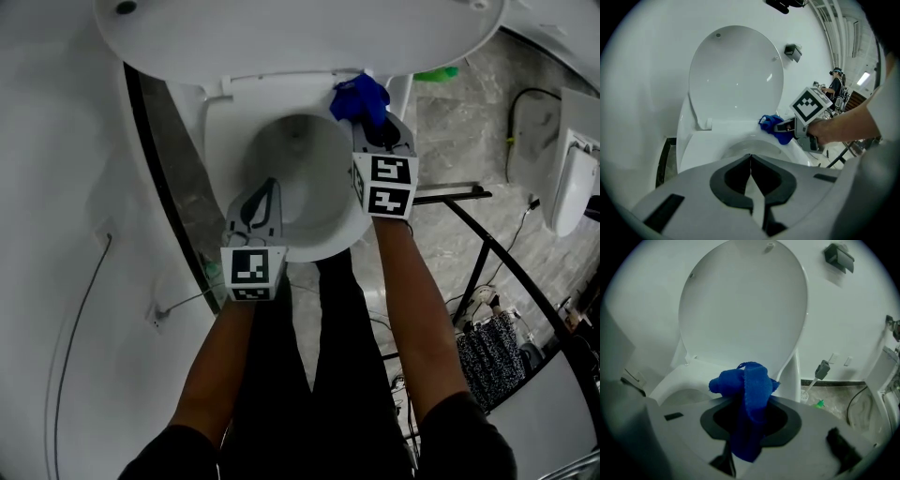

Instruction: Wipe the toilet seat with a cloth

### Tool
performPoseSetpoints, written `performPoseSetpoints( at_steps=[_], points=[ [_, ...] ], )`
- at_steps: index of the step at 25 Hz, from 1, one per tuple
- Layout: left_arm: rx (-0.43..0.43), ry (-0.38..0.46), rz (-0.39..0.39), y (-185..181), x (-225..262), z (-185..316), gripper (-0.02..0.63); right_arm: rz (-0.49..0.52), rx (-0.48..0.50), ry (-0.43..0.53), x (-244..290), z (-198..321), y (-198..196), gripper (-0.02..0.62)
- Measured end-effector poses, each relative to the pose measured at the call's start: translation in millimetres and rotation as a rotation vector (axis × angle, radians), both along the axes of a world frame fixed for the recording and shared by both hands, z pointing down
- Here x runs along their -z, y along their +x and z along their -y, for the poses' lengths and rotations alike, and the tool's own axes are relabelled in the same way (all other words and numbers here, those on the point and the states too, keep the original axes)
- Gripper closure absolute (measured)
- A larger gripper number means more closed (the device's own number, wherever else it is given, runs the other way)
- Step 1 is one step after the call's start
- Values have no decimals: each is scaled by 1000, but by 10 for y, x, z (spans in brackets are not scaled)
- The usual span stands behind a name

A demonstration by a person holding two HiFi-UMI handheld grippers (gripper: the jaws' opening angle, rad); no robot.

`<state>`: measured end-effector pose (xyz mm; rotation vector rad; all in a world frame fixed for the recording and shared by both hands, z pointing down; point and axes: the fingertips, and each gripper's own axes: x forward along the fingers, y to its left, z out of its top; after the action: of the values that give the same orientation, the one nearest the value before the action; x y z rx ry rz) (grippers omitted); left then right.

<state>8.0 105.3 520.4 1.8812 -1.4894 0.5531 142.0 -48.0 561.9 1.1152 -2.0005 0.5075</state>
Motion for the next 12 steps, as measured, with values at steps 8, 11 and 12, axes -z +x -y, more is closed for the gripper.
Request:
performPoseSetpoints(
  at_steps=[8,11,12],
  points=[
    [26,-11,33,-96,-43,-59,595,-9,-63,11,-56,-394,473,485],
    [72,-22,40,-225,-71,-119,595,-22,-60,8,-83,-571,566,485],
    [89,-28,41,-274,-80,-150,595,-24,-58,2,-93,-641,586,485]
  ],
)
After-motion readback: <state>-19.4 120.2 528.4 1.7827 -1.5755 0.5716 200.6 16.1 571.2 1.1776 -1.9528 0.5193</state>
